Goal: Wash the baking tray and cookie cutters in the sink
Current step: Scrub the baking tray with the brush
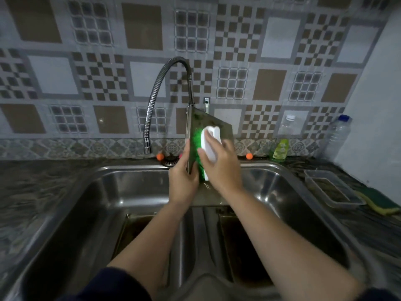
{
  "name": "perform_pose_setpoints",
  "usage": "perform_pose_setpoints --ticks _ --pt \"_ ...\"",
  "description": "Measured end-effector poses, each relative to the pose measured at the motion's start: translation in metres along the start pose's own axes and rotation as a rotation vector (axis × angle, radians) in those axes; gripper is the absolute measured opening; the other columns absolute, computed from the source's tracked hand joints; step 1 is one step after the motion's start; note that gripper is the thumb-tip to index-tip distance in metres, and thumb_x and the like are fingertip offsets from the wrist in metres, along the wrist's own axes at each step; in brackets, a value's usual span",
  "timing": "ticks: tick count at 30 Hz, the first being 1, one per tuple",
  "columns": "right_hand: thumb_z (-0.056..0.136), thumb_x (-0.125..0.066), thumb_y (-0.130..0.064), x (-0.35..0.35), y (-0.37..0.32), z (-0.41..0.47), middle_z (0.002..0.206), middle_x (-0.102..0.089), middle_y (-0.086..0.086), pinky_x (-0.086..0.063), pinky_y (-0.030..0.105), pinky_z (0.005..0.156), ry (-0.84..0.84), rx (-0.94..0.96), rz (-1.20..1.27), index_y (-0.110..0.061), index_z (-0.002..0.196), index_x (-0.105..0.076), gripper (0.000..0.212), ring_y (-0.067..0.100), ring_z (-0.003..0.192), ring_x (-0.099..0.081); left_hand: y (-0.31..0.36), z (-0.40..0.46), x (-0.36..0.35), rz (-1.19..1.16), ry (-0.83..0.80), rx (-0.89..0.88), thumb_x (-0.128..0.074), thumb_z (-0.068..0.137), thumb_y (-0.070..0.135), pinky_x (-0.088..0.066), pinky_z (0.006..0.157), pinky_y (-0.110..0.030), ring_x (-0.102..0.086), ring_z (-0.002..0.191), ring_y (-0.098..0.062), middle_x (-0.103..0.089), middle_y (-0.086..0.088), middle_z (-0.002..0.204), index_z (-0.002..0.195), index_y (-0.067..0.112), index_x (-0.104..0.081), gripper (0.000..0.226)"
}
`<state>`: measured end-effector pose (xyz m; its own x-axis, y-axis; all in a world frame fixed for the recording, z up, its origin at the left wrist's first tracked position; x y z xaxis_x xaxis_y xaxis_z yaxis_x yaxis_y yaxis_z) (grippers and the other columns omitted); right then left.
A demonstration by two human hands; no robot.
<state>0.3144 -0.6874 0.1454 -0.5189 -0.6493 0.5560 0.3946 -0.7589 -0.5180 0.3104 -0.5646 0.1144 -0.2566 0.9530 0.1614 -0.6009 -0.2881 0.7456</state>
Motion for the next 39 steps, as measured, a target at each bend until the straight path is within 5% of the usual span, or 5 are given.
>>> perform_pose_setpoints --ticks 10,13,22,30,39 --pt "0.064 -0.054 -0.075 0.035 0.024 0.065 0.144 -0.043 0.004 -0.045 0.044 0.097 -0.091 -0.623 0.191 -0.025 0.140 -0.040 0.091 0.029 0.128 -0.046 0.021 -0.015 0.000 0.912 -0.110 -0.360 -0.082 0.066 0.010 -0.031 0.030 -0.024 -0.053 0.036 -0.024 -0.063 0.002 0.072 0.145 0.031 -0.028 0.098" --pt "0.069 -0.055 -0.056 0.038 0.026 0.057 0.110 -0.061 -0.001 -0.041 0.030 0.065 -0.058 -0.584 0.231 -0.018 0.108 -0.060 0.054 0.022 0.102 -0.059 0.027 -0.021 0.009 0.983 -0.137 -0.390 -0.073 0.079 0.032 -0.032 0.032 -0.024 -0.057 0.040 -0.021 -0.068 0.005 0.085 0.147 0.034 -0.021 0.086" --pt "0.091 -0.057 -0.037 0.019 0.037 0.038 0.148 -0.041 0.000 -0.038 0.040 0.106 -0.158 -0.519 0.471 -0.033 0.137 -0.049 0.047 0.022 0.131 -0.042 -0.073 -0.024 0.055 0.635 -0.310 0.308 -0.026 0.098 0.053 -0.025 0.114 -0.045 -0.021 0.143 -0.028 -0.024 -0.004 0.156 0.149 0.041 -0.017 0.053" --pt "0.090 -0.061 -0.038 -0.025 0.041 0.014 0.148 -0.041 -0.003 -0.036 0.025 0.097 -0.196 -0.501 0.515 -0.030 0.136 -0.051 0.047 0.016 0.133 -0.041 -0.120 -0.049 0.087 0.330 -0.272 0.481 -0.048 0.097 0.040 -0.034 0.096 -0.018 -0.048 0.129 -0.020 -0.050 -0.002 0.142 0.150 0.038 -0.015 0.063" --pt "0.080 -0.069 -0.047 -0.080 0.052 -0.010 0.131 -0.051 0.007 -0.043 0.034 0.092 -0.278 -0.364 -0.015 -0.040 0.138 -0.046 0.063 0.026 0.118 -0.051 -0.181 -0.088 0.143 0.587 -0.243 0.690 -0.041 0.097 0.049 -0.038 0.102 -0.040 -0.045 0.128 -0.028 -0.042 -0.009 0.145 0.151 0.040 -0.001 0.068"
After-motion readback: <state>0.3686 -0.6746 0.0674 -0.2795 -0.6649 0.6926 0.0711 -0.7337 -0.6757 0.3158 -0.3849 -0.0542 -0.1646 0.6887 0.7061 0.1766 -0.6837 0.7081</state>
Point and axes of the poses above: each hand's wrist, its own z-axis towards the middle knuckle, its own x-axis out of the back of the hand, y = z × x, the point moved 8 cm from there along z, towards the middle knuckle
